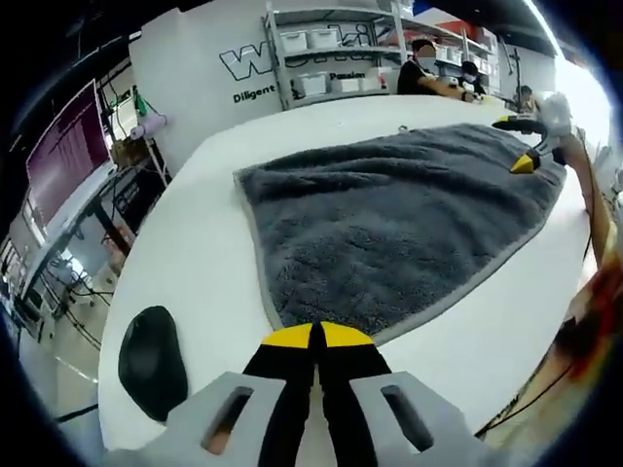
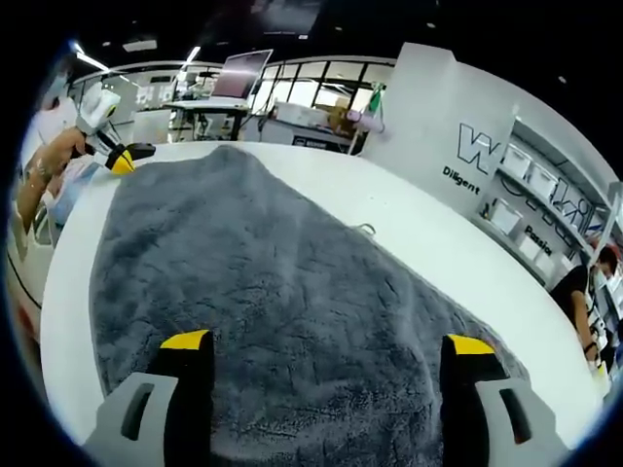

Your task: Fold the towel on the table until its edges align and the towel forms a compact rectangular stack.

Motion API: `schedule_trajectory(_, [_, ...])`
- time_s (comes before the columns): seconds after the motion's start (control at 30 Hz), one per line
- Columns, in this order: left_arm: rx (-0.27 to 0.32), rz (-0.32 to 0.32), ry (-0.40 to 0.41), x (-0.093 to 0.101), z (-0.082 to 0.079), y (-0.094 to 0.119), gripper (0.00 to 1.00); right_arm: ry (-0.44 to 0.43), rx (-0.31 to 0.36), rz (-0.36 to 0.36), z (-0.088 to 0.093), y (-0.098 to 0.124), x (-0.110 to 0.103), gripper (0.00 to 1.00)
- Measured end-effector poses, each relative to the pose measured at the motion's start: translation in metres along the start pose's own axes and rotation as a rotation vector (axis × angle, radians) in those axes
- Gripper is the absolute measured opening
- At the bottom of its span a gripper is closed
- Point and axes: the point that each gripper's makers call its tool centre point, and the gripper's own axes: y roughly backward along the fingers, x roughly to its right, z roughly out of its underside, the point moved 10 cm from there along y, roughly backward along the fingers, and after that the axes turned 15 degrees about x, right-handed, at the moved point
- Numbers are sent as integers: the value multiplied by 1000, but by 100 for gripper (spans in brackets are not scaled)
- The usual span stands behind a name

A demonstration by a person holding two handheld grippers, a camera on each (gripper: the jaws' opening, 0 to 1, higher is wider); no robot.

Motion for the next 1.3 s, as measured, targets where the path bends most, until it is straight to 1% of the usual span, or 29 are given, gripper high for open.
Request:
schedule_trajectory(0.2, [-29, 2, -1, -1, 3, 10, 0, -4, 0, -2, 1, 0, 0, 98])
schedule_trajectory(0.4, [-58, 4, -10, -3, 5, 15, 0, -5, 0, -3, 1, 0, -1, 98])
schedule_trajectory(0.6, [-101, -1, -23, -8, 7, 23, 0, -6, 1, -2, 1, 0, -1, 98])
schedule_trajectory(0.8, [-116, -4, -17, -11, 9, 27, 0, -7, 3, -9, 0, 0, -2, 99])
schedule_trajectory(0.97, [-98, -11, -19, -11, 10, 27, 0, -1, 6, -9, -1, 1, -1, 99])
schedule_trajectory(1.0, [-87, -13, -16, -10, 10, 26, 0, 0, 8, -9, -1, 1, -1, 99])
schedule_trajectory(1.03, [-61, -5, -13, -9, 9, 26, 0, 1, 14, -13, -3, 0, -2, 99])
schedule_trajectory(1.07, [-16, 5, 12, -7, 6, 25, 1, 1, 23, -18, -4, 0, -2, 99])
schedule_trajectory(1.1, [5, 11, 31, -6, 5, 25, 1, -2, 37, -23, -6, 0, -2, 99])
schedule_trajectory(1.13, [63, 30, 39, -6, -1, 26, 1, -11, 53, -26, -7, 0, -2, 99])
schedule_trajectory(1.17, [108, 38, 54, -5, -6, 26, 3, -24, 66, -30, -9, 0, -1, 99])
schedule_trajectory(1.2, [193, 53, 103, -3, -15, 27, 10, -40, 79, -32, -10, -1, 0, 98])
schedule_trajectory(1.27, [293, 104, 164, 1, -26, 28, 23, -69, 106, -31, -14, -3, 4, 96])
schedule_trajectory(1.3, [329, 130, 188, 3, -29, 27, 28, -80, 117, -30, -16, -3, 6, 94])
